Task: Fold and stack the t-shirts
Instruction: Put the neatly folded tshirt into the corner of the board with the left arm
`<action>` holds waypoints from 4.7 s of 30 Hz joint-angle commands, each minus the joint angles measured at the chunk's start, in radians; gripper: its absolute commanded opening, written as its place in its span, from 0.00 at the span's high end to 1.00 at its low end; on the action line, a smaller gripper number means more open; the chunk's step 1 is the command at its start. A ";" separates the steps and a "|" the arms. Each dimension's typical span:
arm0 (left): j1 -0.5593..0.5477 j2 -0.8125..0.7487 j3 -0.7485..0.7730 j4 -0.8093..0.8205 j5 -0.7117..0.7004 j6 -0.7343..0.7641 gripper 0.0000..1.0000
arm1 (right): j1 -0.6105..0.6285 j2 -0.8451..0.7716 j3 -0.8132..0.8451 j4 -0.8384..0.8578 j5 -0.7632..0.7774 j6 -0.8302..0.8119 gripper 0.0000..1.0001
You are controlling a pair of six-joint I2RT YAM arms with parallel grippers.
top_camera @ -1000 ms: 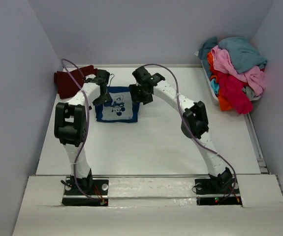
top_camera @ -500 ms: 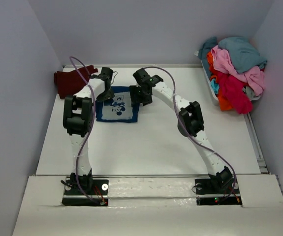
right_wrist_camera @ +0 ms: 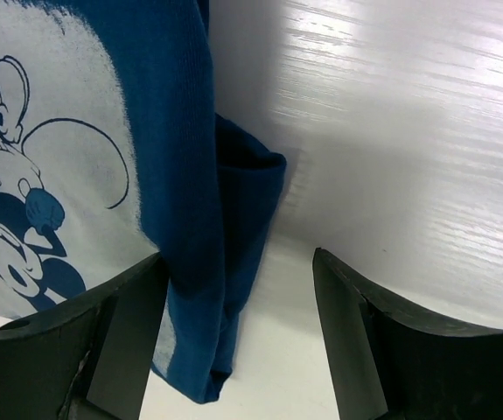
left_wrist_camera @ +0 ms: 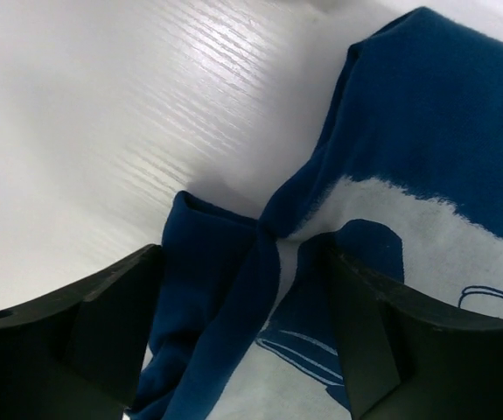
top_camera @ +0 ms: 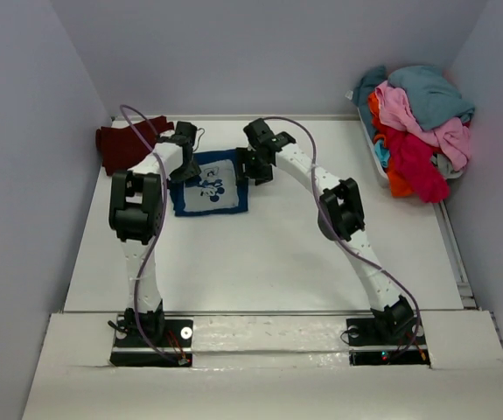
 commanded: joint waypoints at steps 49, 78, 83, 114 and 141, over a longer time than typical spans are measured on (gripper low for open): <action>0.022 -0.250 0.004 0.068 -0.172 -0.004 0.94 | 0.006 -0.071 0.156 0.181 -0.053 -0.085 0.93; 0.178 -0.213 0.269 -0.077 -0.252 -0.057 0.94 | 0.006 0.004 0.168 0.527 -0.252 0.019 0.93; 0.219 -0.226 0.279 -0.084 -0.252 -0.043 0.94 | 0.006 0.007 0.155 0.569 -0.299 0.059 0.93; 0.290 -0.030 0.404 0.039 -0.076 0.142 0.94 | 0.046 -0.085 -0.158 0.461 -0.263 -0.033 0.27; 0.229 0.119 0.769 0.161 -0.291 0.262 0.94 | 0.199 -0.616 -1.097 0.698 -0.073 -0.091 0.30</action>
